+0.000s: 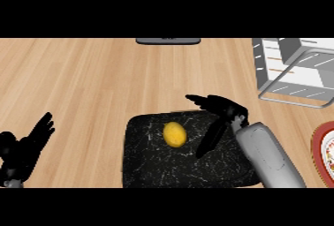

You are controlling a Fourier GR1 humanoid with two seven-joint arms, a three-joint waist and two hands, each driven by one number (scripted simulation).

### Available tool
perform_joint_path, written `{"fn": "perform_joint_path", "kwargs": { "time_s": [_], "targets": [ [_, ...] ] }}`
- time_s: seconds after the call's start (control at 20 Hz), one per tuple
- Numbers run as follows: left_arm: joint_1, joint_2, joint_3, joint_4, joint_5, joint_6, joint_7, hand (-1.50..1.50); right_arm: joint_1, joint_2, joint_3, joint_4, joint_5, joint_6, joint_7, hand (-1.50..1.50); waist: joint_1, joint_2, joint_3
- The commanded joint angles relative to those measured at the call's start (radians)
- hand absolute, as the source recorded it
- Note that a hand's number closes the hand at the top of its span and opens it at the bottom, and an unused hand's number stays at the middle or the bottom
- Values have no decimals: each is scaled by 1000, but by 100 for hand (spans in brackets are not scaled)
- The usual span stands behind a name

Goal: Pick the lemon from the tray and place it in the tiered basket

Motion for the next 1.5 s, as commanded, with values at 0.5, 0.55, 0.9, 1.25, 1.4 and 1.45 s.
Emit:
{"fn": "perform_joint_path", "kwargs": {
  "time_s": [0.5,0.55,0.9,1.25,1.4,1.45],
  "targets": [
    [24,-72,45,-85,-73,-30,53,0,16,120,-27,79,158,-23,-102,-150,1,0,0],
    [-27,-16,87,19,-46,-91,11,0,-4,128,38,147,165,-109,-141,-150,2,1,0],
    [23,-92,75,-4,-87,-77,-9,0,-6,129,76,146,101,-125,-112,-150,2,0,0],
    [-13,-108,75,-37,-123,-55,47,0,-56,129,145,284,78,-205,-195,-150,5,1,0],
    [-13,-128,78,22,-147,-39,-15,0,28,129,133,247,129,-156,-243,-150,-2,0,0],
    [-42,-85,103,15,-114,-81,17,0,-24,129,179,309,70,-181,-254,-150,5,2,0]
  ]
}}
